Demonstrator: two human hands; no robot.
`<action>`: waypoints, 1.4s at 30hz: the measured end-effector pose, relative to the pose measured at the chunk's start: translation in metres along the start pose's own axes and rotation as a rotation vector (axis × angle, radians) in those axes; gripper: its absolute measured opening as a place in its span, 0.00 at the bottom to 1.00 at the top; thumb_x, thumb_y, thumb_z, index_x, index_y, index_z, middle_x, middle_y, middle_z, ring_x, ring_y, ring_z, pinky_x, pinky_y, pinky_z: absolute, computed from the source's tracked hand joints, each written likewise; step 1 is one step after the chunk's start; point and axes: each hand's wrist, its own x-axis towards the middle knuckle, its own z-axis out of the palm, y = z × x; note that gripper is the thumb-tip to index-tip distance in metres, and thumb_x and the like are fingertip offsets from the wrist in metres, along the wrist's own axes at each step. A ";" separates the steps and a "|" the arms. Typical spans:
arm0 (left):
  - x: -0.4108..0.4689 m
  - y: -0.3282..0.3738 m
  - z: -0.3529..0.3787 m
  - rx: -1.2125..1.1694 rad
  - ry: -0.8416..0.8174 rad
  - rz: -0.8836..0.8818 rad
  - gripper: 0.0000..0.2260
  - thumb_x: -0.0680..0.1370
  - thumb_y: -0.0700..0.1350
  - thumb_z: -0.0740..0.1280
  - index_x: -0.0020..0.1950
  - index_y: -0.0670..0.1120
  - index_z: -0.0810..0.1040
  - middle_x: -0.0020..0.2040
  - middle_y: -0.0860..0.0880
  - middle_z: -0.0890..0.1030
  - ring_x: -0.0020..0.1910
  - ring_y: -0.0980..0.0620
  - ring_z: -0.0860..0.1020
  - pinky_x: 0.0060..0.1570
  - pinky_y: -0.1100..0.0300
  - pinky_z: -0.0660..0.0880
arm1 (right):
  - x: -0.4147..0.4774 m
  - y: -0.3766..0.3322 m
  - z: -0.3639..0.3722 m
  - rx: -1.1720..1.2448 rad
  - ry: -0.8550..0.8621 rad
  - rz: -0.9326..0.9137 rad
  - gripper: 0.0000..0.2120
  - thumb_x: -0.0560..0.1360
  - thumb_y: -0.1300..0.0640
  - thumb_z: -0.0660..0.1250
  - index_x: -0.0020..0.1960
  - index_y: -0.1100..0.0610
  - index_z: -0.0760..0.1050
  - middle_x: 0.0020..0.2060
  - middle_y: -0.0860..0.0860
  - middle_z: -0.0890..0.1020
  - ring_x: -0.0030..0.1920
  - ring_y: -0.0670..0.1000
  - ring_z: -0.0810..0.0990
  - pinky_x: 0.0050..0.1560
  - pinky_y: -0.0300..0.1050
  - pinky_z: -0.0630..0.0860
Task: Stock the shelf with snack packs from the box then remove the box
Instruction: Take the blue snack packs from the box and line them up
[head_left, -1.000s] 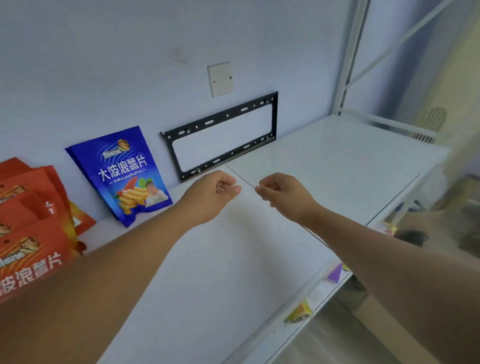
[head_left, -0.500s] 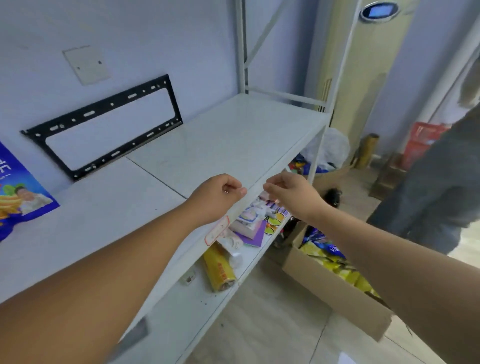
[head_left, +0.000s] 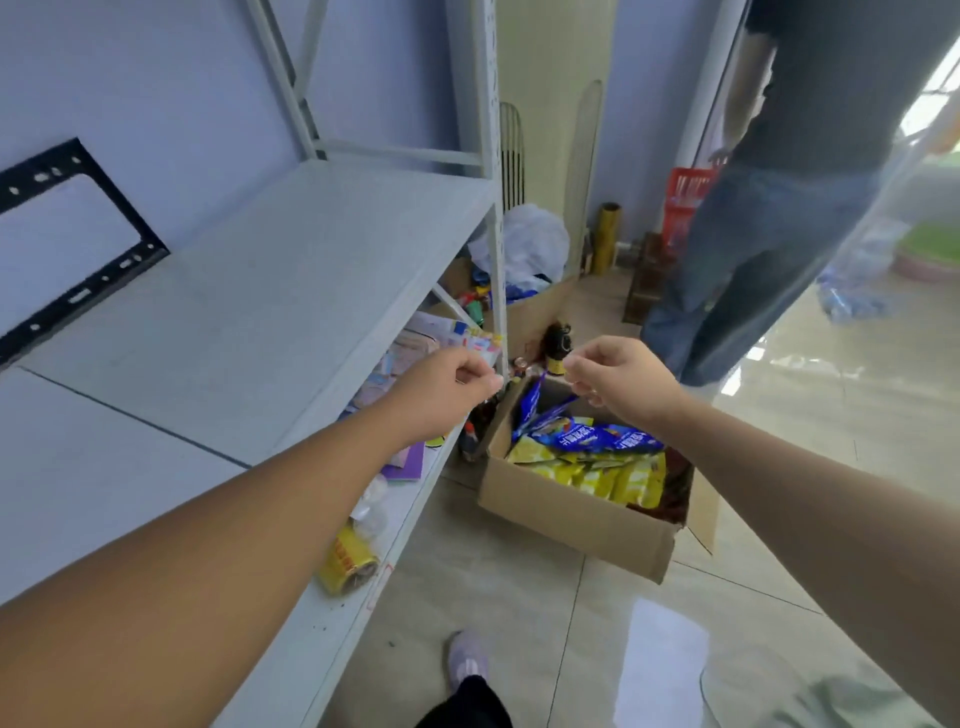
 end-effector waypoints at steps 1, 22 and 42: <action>0.008 -0.001 0.007 -0.001 -0.020 0.003 0.10 0.79 0.54 0.68 0.58 0.53 0.79 0.53 0.56 0.81 0.52 0.58 0.79 0.49 0.59 0.79 | 0.001 0.008 -0.004 0.001 0.008 0.016 0.09 0.79 0.47 0.68 0.48 0.52 0.82 0.41 0.51 0.86 0.45 0.55 0.85 0.53 0.57 0.83; 0.315 -0.048 0.103 0.065 -0.404 -0.036 0.08 0.79 0.51 0.68 0.58 0.53 0.79 0.50 0.57 0.79 0.49 0.60 0.78 0.43 0.61 0.75 | 0.210 0.146 -0.035 -0.106 -0.014 0.444 0.09 0.80 0.47 0.66 0.54 0.51 0.80 0.45 0.46 0.83 0.44 0.45 0.80 0.33 0.33 0.70; 0.485 -0.191 0.282 0.678 -0.657 0.212 0.18 0.79 0.41 0.65 0.67 0.57 0.75 0.61 0.51 0.75 0.60 0.49 0.73 0.56 0.49 0.75 | 0.302 0.391 0.085 0.101 0.007 0.879 0.20 0.78 0.45 0.69 0.48 0.63 0.82 0.41 0.60 0.84 0.40 0.58 0.81 0.41 0.50 0.77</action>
